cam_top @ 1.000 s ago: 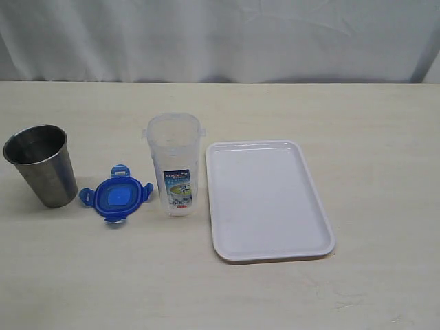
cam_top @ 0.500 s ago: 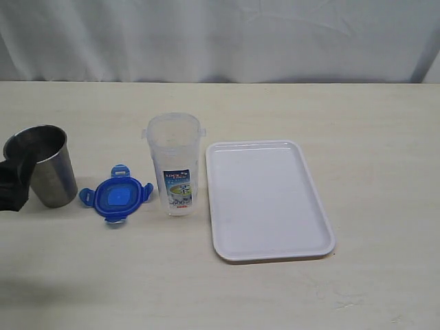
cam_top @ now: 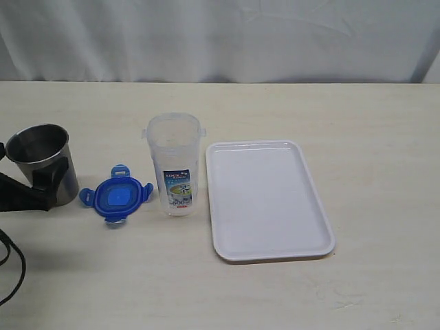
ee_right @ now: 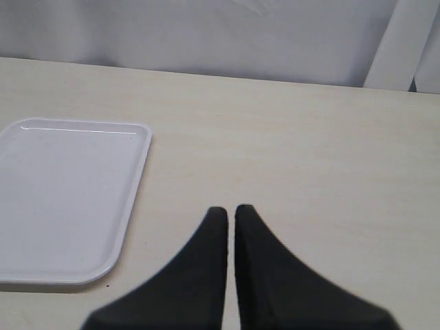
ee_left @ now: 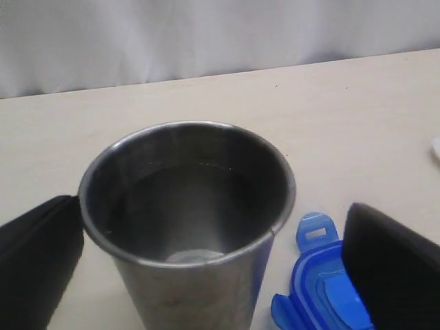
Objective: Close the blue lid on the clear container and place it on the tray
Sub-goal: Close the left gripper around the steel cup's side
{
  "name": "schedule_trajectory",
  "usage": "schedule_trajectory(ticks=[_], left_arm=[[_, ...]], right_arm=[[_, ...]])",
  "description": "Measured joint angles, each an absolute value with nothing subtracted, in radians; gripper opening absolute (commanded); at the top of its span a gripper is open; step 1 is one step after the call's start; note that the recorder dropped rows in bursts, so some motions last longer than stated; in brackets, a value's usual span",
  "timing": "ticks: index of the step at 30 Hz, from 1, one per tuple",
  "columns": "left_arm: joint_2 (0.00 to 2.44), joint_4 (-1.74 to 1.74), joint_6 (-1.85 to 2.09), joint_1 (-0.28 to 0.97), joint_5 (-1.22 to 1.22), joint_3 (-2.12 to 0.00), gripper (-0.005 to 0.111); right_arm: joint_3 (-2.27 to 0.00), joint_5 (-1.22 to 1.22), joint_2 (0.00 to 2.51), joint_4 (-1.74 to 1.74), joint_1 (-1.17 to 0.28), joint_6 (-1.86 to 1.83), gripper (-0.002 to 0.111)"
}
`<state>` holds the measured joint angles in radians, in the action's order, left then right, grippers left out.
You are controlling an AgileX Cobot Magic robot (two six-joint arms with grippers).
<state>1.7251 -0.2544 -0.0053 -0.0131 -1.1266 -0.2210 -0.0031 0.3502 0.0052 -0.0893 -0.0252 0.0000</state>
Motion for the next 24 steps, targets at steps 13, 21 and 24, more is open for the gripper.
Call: schedule_trajectory(ticks=[13, 21, 24], left_arm=[[1.841, -0.264, 0.000, -0.013, -1.131, -0.272, 0.101], [1.904, -0.265, 0.000, -0.013, -1.131, -0.311, 0.101], [1.924, -0.265, 0.000, -0.013, -1.138, -0.313, 0.101]], right_arm=[[-0.003, 0.350, 0.005, -0.089, -0.025, 0.000, 0.004], [-0.003, 0.350, 0.005, -0.089, -0.025, 0.000, 0.004], [-0.003, 0.350, 0.005, -0.089, -0.025, 0.000, 0.004]])
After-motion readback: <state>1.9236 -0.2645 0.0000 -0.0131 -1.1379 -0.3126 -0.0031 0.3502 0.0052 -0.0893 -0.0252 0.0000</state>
